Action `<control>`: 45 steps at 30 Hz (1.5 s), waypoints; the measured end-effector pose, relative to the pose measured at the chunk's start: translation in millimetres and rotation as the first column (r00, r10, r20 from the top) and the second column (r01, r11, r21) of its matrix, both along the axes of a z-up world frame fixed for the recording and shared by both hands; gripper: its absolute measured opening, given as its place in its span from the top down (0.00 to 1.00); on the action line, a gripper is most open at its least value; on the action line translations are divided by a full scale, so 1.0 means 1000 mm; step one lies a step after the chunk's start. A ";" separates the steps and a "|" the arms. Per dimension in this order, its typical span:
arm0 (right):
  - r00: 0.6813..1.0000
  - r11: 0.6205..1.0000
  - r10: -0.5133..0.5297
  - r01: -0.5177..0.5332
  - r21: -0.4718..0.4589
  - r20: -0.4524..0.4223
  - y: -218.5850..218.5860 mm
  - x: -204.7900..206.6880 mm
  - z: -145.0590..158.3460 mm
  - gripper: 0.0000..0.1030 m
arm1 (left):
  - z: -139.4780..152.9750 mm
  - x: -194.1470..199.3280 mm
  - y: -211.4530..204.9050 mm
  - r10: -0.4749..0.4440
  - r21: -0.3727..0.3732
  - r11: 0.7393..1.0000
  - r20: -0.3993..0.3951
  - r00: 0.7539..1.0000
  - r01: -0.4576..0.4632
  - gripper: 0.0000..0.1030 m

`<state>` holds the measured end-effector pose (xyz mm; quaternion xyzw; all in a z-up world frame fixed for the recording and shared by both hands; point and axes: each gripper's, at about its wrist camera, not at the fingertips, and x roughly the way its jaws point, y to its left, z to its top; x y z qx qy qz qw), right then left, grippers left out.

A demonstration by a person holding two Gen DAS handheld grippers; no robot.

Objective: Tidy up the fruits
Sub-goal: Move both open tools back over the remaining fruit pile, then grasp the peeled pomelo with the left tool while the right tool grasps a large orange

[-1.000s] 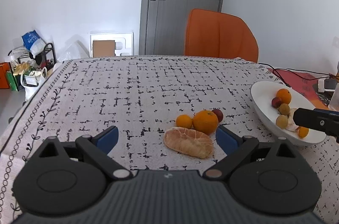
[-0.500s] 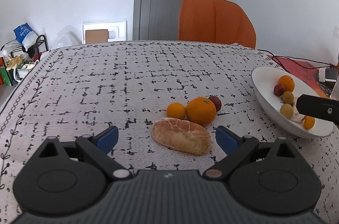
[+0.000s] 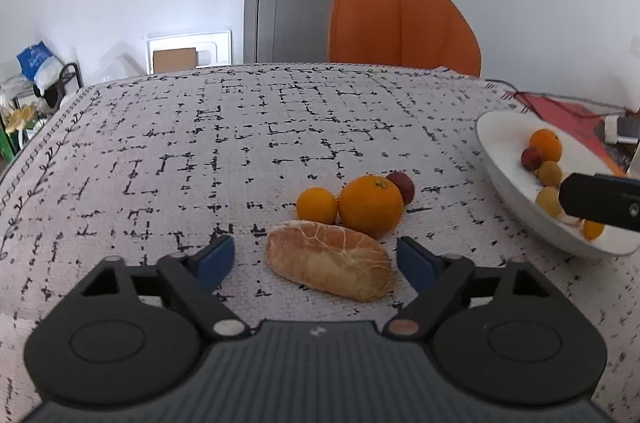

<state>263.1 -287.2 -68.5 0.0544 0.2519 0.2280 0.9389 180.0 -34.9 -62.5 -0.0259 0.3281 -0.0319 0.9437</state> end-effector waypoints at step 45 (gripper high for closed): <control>0.985 0.969 0.147 -0.161 -0.186 -0.086 0.114 0.040 -0.023 0.50 | 0.013 -0.033 0.102 0.166 -0.120 0.980 0.046 0.985 -0.159 0.42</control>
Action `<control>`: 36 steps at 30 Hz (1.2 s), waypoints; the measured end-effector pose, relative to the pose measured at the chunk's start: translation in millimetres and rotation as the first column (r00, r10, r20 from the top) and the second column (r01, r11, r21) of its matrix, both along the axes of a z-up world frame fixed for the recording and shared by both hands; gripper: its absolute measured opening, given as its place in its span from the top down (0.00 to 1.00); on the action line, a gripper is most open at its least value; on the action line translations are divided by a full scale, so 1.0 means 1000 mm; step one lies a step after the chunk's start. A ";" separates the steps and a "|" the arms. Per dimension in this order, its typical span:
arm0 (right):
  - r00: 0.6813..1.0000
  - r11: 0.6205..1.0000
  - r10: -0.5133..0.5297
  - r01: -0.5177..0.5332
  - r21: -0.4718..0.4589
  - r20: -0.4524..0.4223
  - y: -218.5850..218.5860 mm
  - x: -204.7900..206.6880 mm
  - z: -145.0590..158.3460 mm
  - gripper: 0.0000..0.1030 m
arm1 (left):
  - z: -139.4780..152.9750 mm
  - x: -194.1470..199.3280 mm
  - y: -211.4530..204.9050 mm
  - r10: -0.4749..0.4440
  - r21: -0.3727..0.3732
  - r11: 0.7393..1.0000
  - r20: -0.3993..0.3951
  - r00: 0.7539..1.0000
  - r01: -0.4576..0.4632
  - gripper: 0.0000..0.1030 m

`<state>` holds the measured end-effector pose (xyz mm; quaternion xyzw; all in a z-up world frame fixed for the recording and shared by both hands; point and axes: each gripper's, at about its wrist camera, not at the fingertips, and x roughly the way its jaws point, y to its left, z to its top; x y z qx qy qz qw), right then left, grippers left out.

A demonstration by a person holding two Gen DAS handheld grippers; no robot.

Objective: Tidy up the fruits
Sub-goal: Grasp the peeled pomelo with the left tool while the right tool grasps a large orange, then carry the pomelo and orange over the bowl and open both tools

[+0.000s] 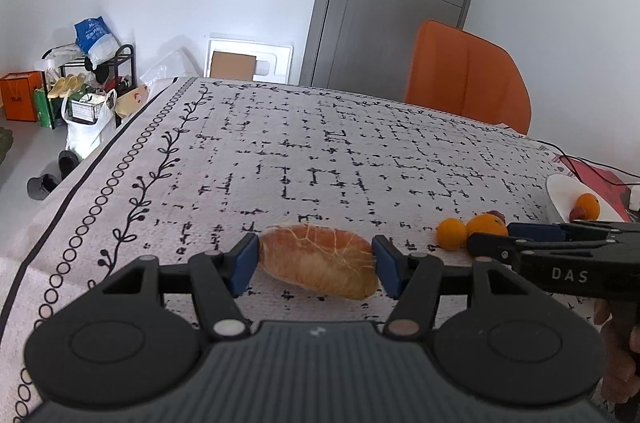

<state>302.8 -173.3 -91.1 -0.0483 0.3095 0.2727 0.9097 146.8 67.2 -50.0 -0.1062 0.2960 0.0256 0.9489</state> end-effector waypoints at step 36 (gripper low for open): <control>0.975 0.973 -0.200 0.187 0.133 0.096 -0.091 -0.036 0.042 0.65 | 0.028 0.012 -0.072 -0.157 0.020 0.988 0.053 0.986 0.156 0.42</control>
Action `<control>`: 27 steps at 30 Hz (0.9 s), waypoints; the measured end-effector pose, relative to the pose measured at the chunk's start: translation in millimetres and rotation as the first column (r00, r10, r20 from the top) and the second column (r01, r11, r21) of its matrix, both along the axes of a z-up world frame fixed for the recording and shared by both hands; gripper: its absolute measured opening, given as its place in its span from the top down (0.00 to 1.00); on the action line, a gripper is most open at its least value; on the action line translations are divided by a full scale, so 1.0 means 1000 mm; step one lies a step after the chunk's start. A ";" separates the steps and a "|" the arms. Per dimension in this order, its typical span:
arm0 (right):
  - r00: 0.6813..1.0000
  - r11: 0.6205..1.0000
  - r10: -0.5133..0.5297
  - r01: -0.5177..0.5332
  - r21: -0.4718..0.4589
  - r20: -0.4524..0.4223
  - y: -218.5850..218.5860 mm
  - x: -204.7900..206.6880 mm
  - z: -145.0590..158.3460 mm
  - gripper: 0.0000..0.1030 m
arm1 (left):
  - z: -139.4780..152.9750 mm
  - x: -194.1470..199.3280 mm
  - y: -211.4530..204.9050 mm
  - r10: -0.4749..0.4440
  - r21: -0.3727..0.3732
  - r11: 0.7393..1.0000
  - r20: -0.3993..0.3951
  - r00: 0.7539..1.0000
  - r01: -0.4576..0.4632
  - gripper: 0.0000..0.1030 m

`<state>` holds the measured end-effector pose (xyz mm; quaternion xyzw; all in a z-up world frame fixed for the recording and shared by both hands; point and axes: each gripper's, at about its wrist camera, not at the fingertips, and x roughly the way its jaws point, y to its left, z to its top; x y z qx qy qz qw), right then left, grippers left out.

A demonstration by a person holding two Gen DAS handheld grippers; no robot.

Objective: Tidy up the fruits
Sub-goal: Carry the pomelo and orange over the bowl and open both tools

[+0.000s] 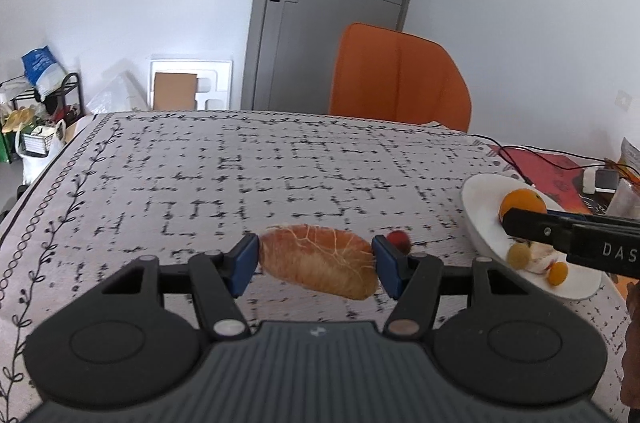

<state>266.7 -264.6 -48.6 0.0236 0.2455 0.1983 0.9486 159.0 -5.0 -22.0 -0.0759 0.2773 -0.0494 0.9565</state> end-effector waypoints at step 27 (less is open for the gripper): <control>0.986 0.985 -0.164 0.165 0.049 -0.020 -0.107 -0.001 -0.015 0.65 | 0.006 0.021 -0.086 -0.118 0.052 0.992 0.002 0.993 0.117 0.41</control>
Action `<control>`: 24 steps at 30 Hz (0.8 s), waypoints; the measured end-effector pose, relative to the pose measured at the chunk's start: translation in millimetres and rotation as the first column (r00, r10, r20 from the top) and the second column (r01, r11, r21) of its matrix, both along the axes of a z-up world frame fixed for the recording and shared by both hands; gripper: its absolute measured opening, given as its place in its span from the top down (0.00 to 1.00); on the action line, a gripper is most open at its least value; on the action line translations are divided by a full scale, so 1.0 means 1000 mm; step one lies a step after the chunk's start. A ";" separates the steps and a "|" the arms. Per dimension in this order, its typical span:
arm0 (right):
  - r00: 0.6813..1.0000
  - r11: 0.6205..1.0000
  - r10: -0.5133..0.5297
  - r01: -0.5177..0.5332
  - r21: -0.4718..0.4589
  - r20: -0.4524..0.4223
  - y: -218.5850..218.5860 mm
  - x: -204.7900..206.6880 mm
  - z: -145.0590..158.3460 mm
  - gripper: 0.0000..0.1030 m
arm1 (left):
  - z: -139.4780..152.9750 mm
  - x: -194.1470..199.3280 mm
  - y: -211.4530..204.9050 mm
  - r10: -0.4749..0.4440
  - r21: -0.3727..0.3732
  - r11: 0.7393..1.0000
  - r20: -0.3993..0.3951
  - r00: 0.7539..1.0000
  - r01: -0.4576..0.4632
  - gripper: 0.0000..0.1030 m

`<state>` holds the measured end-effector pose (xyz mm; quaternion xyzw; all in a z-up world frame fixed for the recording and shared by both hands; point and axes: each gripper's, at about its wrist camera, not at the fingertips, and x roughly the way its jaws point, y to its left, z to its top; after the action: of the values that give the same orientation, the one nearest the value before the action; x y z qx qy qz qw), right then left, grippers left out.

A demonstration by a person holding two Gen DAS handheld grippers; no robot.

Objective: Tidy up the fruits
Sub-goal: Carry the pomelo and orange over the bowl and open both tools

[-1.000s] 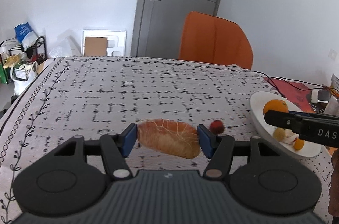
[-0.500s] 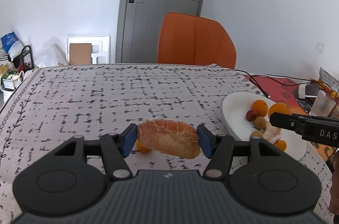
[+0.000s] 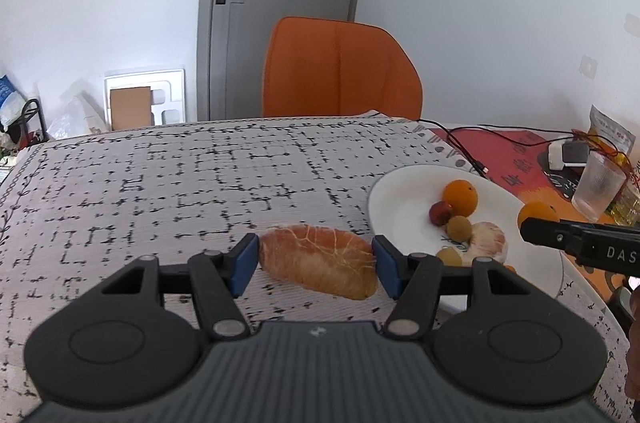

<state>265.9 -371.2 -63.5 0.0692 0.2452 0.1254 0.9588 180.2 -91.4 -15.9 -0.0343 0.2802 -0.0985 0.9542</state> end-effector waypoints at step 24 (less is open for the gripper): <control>0.997 0.996 -0.079 0.080 0.047 -0.013 -0.043 -0.004 -0.014 0.58 | -0.001 0.043 -0.071 -0.121 0.078 0.990 -0.014 0.993 0.122 0.41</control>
<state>261.7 -414.1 -77.7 0.1025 0.2446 0.0924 0.9598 223.5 -162.3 -16.5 0.0197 0.2900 -0.1451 0.9457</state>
